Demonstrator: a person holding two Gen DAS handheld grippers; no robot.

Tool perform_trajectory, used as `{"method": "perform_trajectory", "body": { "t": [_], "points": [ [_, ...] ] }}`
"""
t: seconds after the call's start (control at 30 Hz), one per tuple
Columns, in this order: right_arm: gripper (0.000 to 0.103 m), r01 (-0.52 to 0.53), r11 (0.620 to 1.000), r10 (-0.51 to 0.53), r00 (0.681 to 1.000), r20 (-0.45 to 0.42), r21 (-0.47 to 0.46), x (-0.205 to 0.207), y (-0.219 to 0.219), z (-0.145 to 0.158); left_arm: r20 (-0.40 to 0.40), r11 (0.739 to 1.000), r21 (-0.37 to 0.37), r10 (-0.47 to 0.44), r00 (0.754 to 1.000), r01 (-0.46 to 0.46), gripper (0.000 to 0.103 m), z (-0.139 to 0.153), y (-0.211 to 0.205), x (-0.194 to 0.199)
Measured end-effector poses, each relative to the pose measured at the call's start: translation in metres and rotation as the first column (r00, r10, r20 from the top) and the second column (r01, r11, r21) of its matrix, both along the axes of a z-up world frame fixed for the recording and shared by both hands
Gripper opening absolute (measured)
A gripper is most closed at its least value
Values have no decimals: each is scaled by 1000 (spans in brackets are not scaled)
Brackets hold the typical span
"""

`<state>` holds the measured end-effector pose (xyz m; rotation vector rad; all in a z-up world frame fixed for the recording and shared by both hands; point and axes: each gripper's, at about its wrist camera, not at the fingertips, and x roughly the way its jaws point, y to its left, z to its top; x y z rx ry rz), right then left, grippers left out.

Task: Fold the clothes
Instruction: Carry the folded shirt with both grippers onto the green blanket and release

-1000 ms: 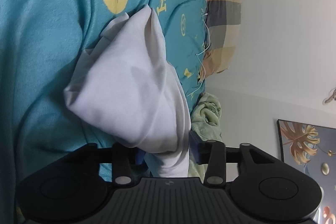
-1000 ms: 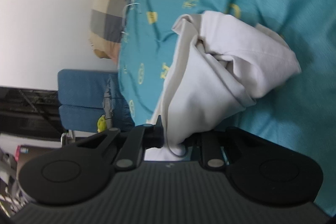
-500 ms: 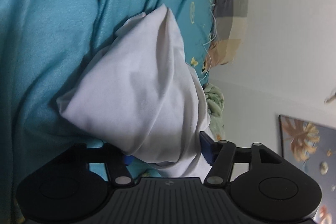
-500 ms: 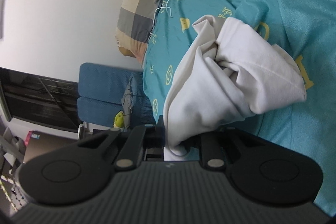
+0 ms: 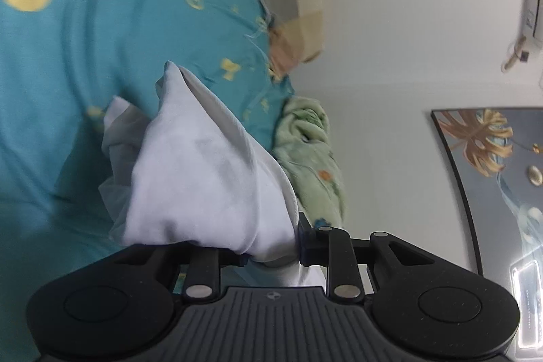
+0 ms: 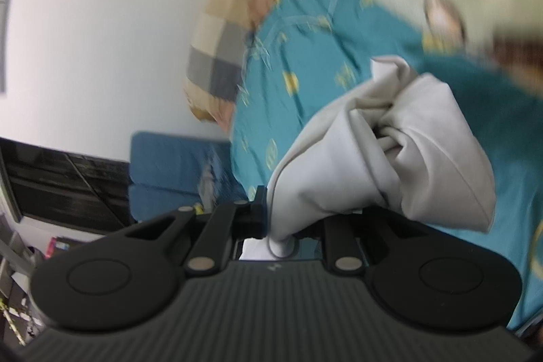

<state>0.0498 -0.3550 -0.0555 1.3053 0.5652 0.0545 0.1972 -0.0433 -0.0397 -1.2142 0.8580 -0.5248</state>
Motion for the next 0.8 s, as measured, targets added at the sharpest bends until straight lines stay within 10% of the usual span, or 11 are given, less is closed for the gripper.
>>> {"method": "perform_trajectory", "body": {
  "t": [0.27, 0.47, 0.57, 0.8],
  "points": [
    [16, 119, 987, -105, 986, 129, -105, 3, -133, 106, 136, 983, -25, -178, 975, 183, 27, 106, -181, 76],
    [16, 221, 930, -149, 957, 247, -294, 1, -228, 163, 259, 952, -38, -283, 924, 302, 28, 127, -341, 51],
    [16, 245, 886, -159, 958, 239, -393, -7, -260, 154, 247, 935, 24, -349, 904, 355, 30, 103, -371, 38],
    [17, 150, 886, -221, 968, -115, -439, -24, -285, 58, 172, 863, 192, -498, 850, 467, 30, 42, -404, 8]
  ]
}}
